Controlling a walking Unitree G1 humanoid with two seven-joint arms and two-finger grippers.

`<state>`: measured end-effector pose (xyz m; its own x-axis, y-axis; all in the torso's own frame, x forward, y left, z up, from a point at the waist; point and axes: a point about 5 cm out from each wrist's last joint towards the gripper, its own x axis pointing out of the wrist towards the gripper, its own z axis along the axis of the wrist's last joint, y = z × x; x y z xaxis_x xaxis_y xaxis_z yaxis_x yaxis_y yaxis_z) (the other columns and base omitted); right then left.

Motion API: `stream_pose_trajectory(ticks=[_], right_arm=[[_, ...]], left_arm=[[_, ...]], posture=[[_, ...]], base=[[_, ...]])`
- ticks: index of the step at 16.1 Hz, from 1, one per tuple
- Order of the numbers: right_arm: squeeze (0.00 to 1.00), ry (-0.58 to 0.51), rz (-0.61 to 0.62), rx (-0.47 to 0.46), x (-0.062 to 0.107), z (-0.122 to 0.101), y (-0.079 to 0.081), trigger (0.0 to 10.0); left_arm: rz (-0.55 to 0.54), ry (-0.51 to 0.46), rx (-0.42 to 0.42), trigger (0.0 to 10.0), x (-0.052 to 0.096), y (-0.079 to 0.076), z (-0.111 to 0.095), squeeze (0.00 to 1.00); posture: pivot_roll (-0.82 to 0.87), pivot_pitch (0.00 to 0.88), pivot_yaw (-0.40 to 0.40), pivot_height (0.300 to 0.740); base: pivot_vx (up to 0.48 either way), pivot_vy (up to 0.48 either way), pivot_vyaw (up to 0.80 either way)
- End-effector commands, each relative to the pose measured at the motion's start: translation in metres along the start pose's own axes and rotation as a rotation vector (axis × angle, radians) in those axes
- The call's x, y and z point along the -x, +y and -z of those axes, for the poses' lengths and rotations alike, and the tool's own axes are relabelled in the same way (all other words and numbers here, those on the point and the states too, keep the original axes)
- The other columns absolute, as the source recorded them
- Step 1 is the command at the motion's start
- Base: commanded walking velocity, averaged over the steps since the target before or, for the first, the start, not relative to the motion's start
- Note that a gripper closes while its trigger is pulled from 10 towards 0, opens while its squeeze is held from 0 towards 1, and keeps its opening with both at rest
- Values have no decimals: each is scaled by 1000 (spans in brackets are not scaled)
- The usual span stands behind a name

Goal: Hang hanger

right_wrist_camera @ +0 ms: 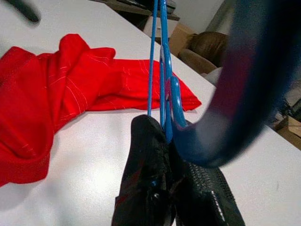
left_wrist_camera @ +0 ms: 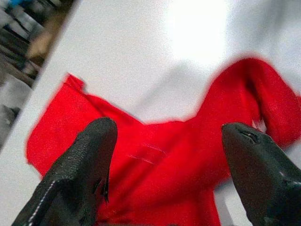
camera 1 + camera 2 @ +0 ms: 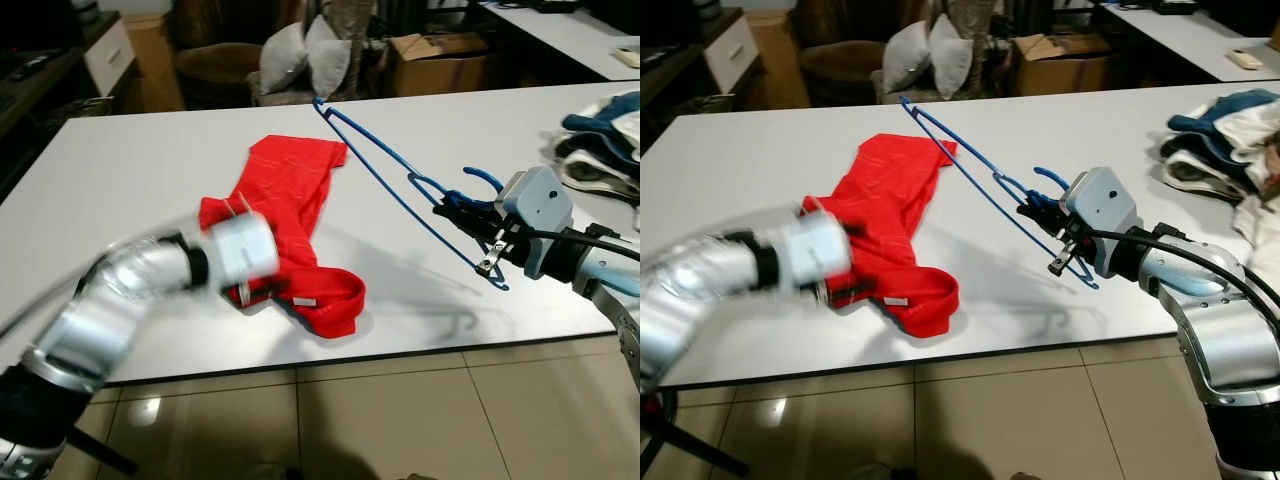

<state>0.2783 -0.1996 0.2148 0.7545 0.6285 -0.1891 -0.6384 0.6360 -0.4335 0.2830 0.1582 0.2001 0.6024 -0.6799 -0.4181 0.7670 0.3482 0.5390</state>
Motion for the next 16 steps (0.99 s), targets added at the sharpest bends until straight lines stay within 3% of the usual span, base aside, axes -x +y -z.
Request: stream_pose_trajectory(ticks=[1, 5, 7, 8, 9, 10, 12, 15, 16], right_arm=[[0, -10, -26, -4, 2, -2, 1, 10000], [0, -37, -174, -21, 3, -9, 8, 10000], [0, -44, -310, -4, 5, -19, 11, 10000], [0, -40, -367, 20, 6, -23, 10, 10000], [0, -38, -390, 34, 7, -25, 9, 10000], [0, -21, -429, 81, 7, -28, 5, 10000], [0, -8, -502, 142, 8, -36, -1, 10000], [0, -21, -551, 195, 5, -47, -5, 10000], [0, -20, -560, 205, 5, -48, -6, 10000]], left_arm=[[-48, -97, 60, 10000, 7, 10, -14, 1000], [-61, -333, 117, 10000, 16, 23, -49, 1000], [-24, -524, 146, 10000, 14, 31, -85, 1000], [38, -557, 124, 10000, 12, 31, -95, 749], [60, -558, 97, 10000, 10, 31, -98, 263], [97, -547, 42, 10000, 6, 32, -104, 0], [165, -482, -40, 10000, -6, 35, -111, 0], [248, -383, -71, 9647, -19, 30, -100, 0], [262, -363, -64, 7098, -21, 28, -96, 0]], posture=[[-125, 38, 85, 740], [-127, 38, 87, 740], [-143, 33, 98, 740], [-145, 33, 98, 740], [-147, 32, 97, 740], [-144, 33, 94, 740], [-144, 36, 90, 740], [-152, 38, 96, 740], [-154, 39, 97, 740]], base=[[0, 0, 0], [0, 0, 0], [0, 0, 0], [0, 0, 0], [0, 0, 0], [0, 0, 0], [0, 0, 0], [0, 0, 0], [0, 0, 0]])
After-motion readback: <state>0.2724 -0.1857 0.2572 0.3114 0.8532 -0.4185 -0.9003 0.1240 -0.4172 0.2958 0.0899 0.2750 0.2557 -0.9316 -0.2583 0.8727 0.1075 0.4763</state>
